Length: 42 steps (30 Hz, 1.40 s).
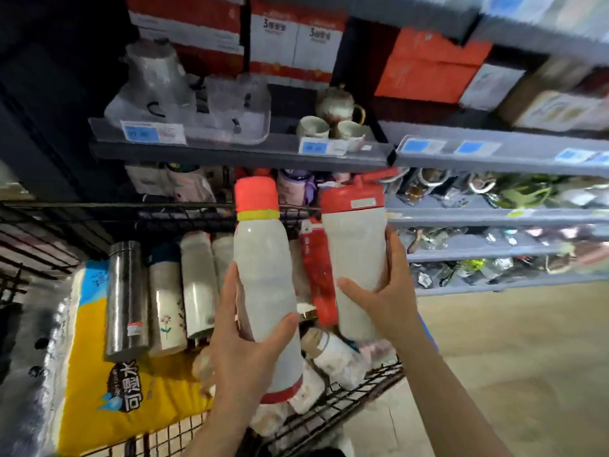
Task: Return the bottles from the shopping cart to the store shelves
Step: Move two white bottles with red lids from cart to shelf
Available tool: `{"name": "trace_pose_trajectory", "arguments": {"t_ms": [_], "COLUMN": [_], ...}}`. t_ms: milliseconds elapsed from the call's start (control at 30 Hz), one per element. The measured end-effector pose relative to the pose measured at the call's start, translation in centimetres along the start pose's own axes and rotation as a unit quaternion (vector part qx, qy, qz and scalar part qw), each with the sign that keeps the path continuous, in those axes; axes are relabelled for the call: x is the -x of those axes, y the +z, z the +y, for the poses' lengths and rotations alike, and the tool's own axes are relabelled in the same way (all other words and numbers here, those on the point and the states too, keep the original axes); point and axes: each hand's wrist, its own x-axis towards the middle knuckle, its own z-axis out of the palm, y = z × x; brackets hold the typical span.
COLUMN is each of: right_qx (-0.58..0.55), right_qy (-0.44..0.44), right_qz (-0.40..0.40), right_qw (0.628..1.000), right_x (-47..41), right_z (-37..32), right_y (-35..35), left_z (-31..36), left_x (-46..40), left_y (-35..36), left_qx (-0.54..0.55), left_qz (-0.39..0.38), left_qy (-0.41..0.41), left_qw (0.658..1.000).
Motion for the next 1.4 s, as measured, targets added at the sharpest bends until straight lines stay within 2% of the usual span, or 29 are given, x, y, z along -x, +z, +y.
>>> {"name": "trace_pose_trajectory", "arguments": {"t_ms": [233,433,600,767,1033,1233,1400], "right_qx": [-0.050,-0.083,-0.114,-0.105,-0.127,-0.105,-0.129], "right_qy": [-0.051,-0.102,-0.122,-0.133,-0.153,-0.214,-0.267], "right_qz": [0.075,0.116,0.139,0.173,0.253,0.259,0.272], "right_qw": [0.995,0.985,0.976,0.970,0.947,0.936,0.916], "right_x": [1.2,0.8,1.4,1.8,-2.7,-9.6,-16.8], "right_z": [2.0,5.8,8.8,11.0,10.9,9.5,6.3], "right_y": [-10.7,-23.0,-32.7,-41.1,-49.3,-55.4,-59.8], "left_z": [3.1,5.4,7.1,9.9,13.2,14.6,17.4], "left_x": [1.5,5.3,9.5,10.5,6.8,2.0,-3.0], "left_y": [9.2,21.0,31.2,38.7,47.4,55.3,60.7], "left_qx": [-0.045,-0.065,-0.023,0.005,0.028,0.148,0.178], "left_qz": [-0.046,-0.047,-0.046,-0.088,-0.119,-0.127,-0.127], "left_qy": [0.097,0.144,0.171,0.195,0.258,0.263,0.286], "left_qw": [0.993,0.986,0.984,0.977,0.958,0.945,0.933]}}
